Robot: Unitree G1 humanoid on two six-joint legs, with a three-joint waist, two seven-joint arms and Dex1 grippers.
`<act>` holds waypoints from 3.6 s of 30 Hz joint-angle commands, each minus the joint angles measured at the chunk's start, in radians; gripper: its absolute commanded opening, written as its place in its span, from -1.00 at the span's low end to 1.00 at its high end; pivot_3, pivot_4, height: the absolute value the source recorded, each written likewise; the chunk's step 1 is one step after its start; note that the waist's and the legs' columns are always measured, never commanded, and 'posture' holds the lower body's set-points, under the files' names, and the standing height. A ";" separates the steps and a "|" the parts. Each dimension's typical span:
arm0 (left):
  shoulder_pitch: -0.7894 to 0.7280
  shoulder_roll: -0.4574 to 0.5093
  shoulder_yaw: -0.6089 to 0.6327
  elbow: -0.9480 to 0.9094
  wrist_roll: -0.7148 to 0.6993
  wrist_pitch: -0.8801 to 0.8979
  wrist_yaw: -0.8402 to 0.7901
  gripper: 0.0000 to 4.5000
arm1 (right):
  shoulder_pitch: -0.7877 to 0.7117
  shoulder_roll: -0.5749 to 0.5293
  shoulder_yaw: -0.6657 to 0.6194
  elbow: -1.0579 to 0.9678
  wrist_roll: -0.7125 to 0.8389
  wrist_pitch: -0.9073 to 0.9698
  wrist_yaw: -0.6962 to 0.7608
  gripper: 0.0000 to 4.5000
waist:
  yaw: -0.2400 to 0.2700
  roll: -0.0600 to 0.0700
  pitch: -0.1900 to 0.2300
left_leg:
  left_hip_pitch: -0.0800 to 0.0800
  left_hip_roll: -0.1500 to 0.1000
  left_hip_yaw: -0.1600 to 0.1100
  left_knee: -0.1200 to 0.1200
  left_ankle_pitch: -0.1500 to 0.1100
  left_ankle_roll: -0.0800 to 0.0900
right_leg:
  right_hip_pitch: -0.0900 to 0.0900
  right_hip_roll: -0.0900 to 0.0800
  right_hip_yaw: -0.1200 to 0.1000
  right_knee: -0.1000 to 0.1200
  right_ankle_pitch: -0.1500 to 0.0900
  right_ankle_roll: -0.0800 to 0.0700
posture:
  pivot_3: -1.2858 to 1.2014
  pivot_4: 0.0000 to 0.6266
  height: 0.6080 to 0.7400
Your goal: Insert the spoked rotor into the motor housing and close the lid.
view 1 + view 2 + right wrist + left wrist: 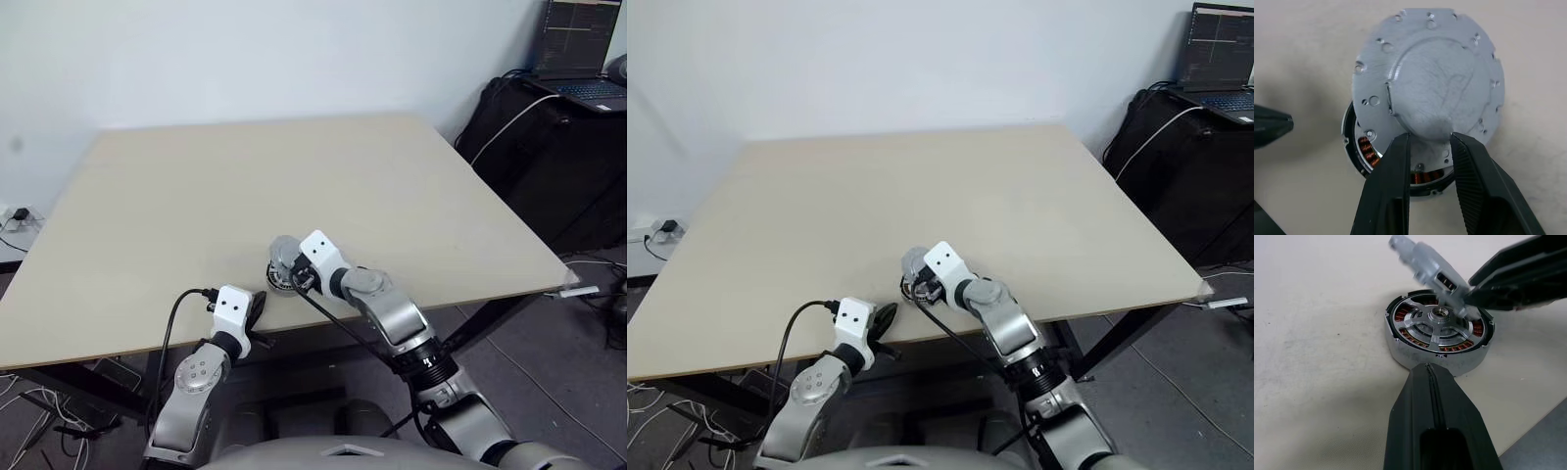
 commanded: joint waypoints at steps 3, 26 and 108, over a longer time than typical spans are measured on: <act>-0.002 0.001 0.001 -0.017 0.002 -0.007 0.004 -1.00 | 0.012 -0.037 -0.018 -0.119 0.077 -0.020 0.096 -0.39 | 0.000 0.000 0.000 | 0.000 0.000 0.000 0.000 0.000 0.000 | 0.000 0.000 0.000 0.000 0.000 0.000 | 0.03 -1.00 1.00; 0.006 0.001 0.011 -0.026 -0.002 -0.006 0.010 -1.00 | -0.111 0.127 -0.151 0.294 0.105 -0.315 -0.065 -0.39 | 0.001 0.000 0.000 | 0.000 0.000 0.001 -0.001 0.000 0.000 | 0.000 0.001 0.000 0.000 0.000 0.000 | 0.03 -1.00 1.00; 0.002 0.002 0.000 -0.021 -0.002 0.001 0.000 -1.00 | 0.031 -0.102 -0.202 -0.051 0.053 -0.177 -0.210 -0.39 | 0.008 0.001 0.003 | 0.005 0.000 0.002 -0.011 0.000 0.000 | 0.002 -0.003 0.000 -0.004 -0.004 -0.001 | 0.03 -1.00 1.00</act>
